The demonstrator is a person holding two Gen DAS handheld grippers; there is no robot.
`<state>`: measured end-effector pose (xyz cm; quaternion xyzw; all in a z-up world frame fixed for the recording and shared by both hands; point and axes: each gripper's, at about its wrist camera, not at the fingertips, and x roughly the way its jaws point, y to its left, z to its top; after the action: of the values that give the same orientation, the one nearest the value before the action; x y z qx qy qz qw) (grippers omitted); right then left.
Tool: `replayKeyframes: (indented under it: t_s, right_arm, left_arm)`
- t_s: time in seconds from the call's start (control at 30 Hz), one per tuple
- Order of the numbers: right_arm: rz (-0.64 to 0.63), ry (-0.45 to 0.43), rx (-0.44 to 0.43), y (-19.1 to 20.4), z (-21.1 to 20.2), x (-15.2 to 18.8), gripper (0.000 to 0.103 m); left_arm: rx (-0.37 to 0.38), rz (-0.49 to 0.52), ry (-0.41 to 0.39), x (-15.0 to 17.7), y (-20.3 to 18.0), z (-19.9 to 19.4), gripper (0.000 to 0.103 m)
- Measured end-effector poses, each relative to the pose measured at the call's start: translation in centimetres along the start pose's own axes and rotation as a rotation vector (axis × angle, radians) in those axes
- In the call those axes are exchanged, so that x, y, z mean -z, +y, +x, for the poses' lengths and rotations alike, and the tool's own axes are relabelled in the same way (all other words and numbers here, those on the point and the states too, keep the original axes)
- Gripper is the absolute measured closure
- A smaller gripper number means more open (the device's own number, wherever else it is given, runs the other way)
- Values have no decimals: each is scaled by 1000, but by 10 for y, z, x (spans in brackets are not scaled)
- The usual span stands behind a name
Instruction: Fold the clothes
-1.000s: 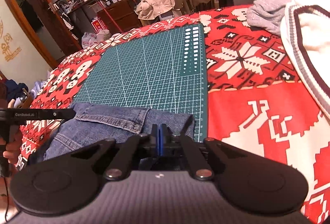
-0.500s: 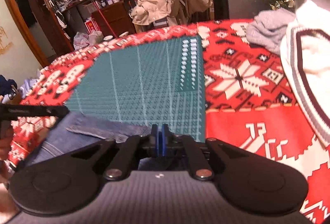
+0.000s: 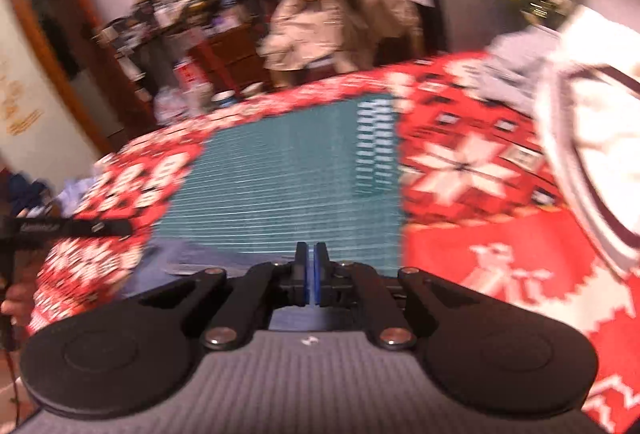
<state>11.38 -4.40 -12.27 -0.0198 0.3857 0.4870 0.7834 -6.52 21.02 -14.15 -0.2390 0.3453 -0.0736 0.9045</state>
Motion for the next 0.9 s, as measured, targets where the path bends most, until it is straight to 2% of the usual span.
replayKeyframes:
  t_s: [0.07, 0.23, 0.3, 0.43, 0.57, 0.73, 0.9]
  right_arm:
    - [-56, 21, -26, 20, 9, 1, 100]
    - [-97, 88, -35, 47, 34, 16, 99]
    - [-106, 114, -22, 48, 42, 25, 102]
    - [-141, 101, -24, 49, 38, 34, 103]
    - [-133, 111, -12, 36, 29, 35, 103]
    - [-87, 111, 1, 14, 14, 38, 103]
    - [-46, 104, 40, 1, 1, 43, 103]
  left_arm:
    - [40, 23, 31, 4, -15, 12, 102]
    - [-6, 88, 127, 33, -31, 40, 102]
    - [-20, 116, 121, 42, -28, 42, 100]
    - [-3, 61, 114, 44, -17, 35, 100]
    - [-11, 51, 102, 48, -10, 24, 100]
    - [-10, 3, 85, 49, -3, 15, 100]
    - [-47, 10, 72, 47, -6, 7, 100]
